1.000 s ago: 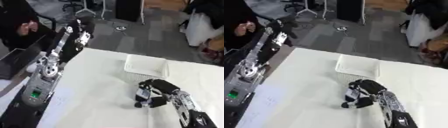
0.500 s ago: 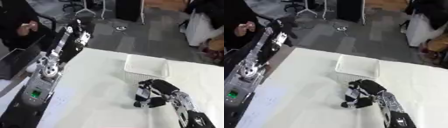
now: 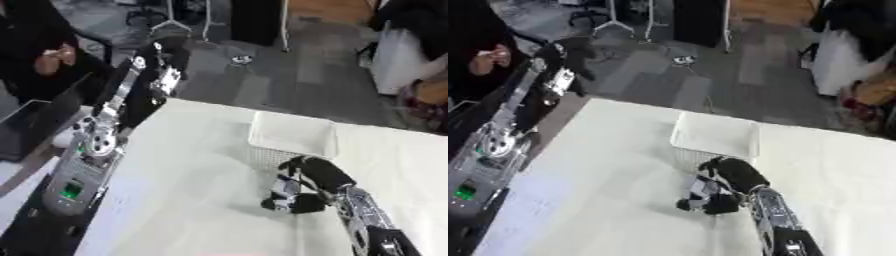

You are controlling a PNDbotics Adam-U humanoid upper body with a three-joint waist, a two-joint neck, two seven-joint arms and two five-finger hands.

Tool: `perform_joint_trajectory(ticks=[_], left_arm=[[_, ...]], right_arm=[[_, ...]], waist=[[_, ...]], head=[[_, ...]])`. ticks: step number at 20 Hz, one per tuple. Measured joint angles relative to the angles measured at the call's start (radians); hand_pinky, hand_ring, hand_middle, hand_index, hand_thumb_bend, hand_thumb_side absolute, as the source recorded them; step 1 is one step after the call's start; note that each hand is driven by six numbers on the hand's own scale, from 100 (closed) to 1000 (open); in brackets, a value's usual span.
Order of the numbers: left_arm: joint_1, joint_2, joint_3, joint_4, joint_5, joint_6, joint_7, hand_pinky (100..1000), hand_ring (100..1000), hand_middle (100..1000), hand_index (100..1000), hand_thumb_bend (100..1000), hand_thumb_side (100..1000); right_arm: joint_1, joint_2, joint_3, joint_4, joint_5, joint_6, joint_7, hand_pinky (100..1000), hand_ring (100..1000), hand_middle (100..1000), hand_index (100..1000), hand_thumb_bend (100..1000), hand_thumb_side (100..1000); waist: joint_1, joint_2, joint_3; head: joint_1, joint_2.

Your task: Pick up objects on the table and place them in the box.

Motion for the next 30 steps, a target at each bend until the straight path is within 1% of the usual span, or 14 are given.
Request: perform_joint_trajectory(ticks=[1, 2, 8, 12, 15, 18, 19, 20, 21, 22, 24, 25, 26, 30], left_arm=[[0.0, 0.0, 0.0, 0.0, 0.0, 0.0, 0.0, 366, 572, 681, 858, 159, 881], [0.0, 0.0, 0.0, 0.0, 0.0, 0.0, 0.0, 366, 572, 681, 858, 159, 880], [-0.001, 0.0, 0.0, 0.0, 0.0, 0.0, -0.001, 366, 572, 681, 858, 159, 880], [-0.001, 0.0, 0.0, 0.0, 0.0, 0.001, -0.003, 366, 572, 681, 858, 158, 880], [-0.001, 0.0, 0.0, 0.0, 0.0, 0.001, -0.003, 366, 572, 681, 858, 159, 880], [-0.003, 0.0, 0.0, 0.0, 0.0, 0.001, -0.003, 366, 572, 681, 858, 159, 880], [-0.003, 0.0, 0.0, 0.0, 0.0, 0.001, -0.003, 366, 572, 681, 858, 159, 880], [-0.003, 0.0, 0.0, 0.0, 0.0, 0.001, -0.003, 366, 572, 681, 858, 159, 880], [-0.003, 0.0, 0.0, 0.0, 0.0, 0.001, -0.003, 366, 572, 681, 858, 159, 880], [-0.003, 0.0, 0.0, 0.0, 0.0, 0.001, -0.003, 366, 572, 681, 858, 159, 880], [-0.003, 0.0, 0.0, 0.0, 0.0, 0.001, -0.003, 367, 573, 681, 858, 159, 880], [-0.003, 0.0, 0.0, 0.0, 0.0, 0.001, -0.003, 367, 573, 681, 858, 159, 880], [-0.004, -0.001, 0.0, 0.0, 0.0, 0.001, -0.003, 366, 572, 681, 858, 159, 880], [-0.004, -0.001, 0.0, 0.0, 0.0, 0.001, -0.003, 366, 572, 681, 858, 159, 880]], right_arm=[[0.001, 0.0, 0.0, 0.005, 0.0, 0.009, -0.014, 218, 454, 537, 764, 798, 1000], [0.002, 0.0, -0.001, 0.01, 0.0, 0.017, -0.025, 166, 433, 525, 739, 797, 1000], [0.002, 0.0, 0.0, 0.047, 0.005, 0.043, -0.059, 125, 416, 512, 721, 783, 974], [0.003, 0.0, -0.001, 0.067, 0.01, 0.046, -0.073, 177, 444, 534, 750, 780, 980], [0.003, 0.0, -0.001, 0.079, 0.018, 0.045, -0.08, 178, 447, 536, 749, 773, 982], [0.005, 0.007, -0.003, 0.087, 0.025, 0.04, -0.089, 310, 509, 610, 805, 777, 1000], [0.008, 0.01, -0.005, 0.089, 0.026, 0.039, -0.091, 319, 514, 617, 810, 777, 1000], [0.012, 0.013, -0.007, 0.092, 0.026, 0.038, -0.094, 364, 539, 673, 866, 785, 1000], [0.013, 0.017, -0.009, 0.093, 0.026, 0.037, -0.098, 357, 535, 651, 839, 781, 1000], [0.014, 0.018, -0.01, 0.094, 0.027, 0.036, -0.102, 361, 540, 691, 909, 805, 1000], [0.026, 0.026, -0.018, 0.096, 0.017, 0.035, -0.113, 362, 530, 686, 945, 819, 988], [0.029, 0.027, -0.021, 0.097, 0.002, 0.036, -0.119, 357, 533, 689, 934, 814, 994], [0.03, 0.027, -0.024, 0.098, -0.017, 0.035, -0.123, 393, 537, 688, 959, 833, 980], [0.037, 0.03, -0.025, 0.105, -0.101, 0.03, -0.133, 364, 502, 634, 946, 838, 931]], waist=[[0.0, 0.0, 0.0], [0.0, 0.0, 0.0], [0.0, 0.0, 0.0], [0.0, 0.0, 0.0], [0.0, 0.0, 0.0], [0.0, 0.001, 0.0], [0.0, 0.001, 0.001], [0.0, 0.001, 0.001], [0.0, 0.002, 0.001], [0.0, 0.002, 0.001], [0.0, 0.003, 0.002], [0.0, 0.003, 0.002], [0.0, 0.003, 0.002], [0.0, 0.003, 0.002]], head=[[0.0, 0.0], [0.0, 0.0], [0.0, 0.0], [0.0, 0.0], [0.0, 0.0], [0.0, 0.0], [0.0, 0.0], [0.0, 0.0], [0.0, 0.0], [0.0, 0.0], [0.0, 0.0], [0.0, 0.0], [0.0, 0.0], [0.0, -0.003]])
